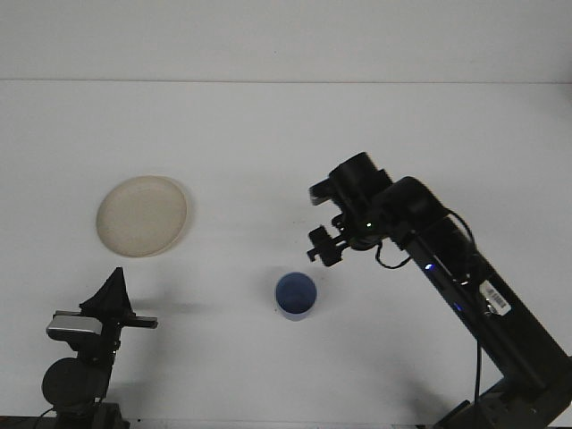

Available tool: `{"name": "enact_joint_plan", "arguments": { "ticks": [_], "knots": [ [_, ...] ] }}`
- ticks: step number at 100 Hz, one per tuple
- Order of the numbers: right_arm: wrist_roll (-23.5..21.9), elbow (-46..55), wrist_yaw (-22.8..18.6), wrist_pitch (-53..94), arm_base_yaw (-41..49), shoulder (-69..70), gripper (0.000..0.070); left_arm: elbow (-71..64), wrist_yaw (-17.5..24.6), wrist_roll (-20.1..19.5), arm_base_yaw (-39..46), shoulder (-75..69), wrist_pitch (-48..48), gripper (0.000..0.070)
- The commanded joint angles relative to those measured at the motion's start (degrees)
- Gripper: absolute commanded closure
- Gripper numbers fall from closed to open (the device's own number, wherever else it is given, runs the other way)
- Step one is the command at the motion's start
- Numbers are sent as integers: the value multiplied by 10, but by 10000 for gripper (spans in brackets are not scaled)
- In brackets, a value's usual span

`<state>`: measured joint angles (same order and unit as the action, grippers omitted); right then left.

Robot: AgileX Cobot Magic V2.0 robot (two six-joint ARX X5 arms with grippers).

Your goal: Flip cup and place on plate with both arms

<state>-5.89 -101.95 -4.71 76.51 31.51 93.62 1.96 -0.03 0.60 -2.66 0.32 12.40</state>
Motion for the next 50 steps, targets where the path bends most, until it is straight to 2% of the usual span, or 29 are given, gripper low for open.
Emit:
{"name": "enact_joint_plan", "arguments": {
  "ticks": [1,14,33,50],
  "knots": [
    [32,-12,2,14,-39,0,260,-12,0,1,1,-1,5,689],
    [58,-11,1,14,-134,-10,260,-12,0,1,1,-1,5,689],
    [58,-5,-5,-6,-250,-23,260,-12,0,1,1,-1,5,689],
    [58,48,-29,-56,-309,-64,260,-12,0,1,1,-1,5,689]
  ]
}}
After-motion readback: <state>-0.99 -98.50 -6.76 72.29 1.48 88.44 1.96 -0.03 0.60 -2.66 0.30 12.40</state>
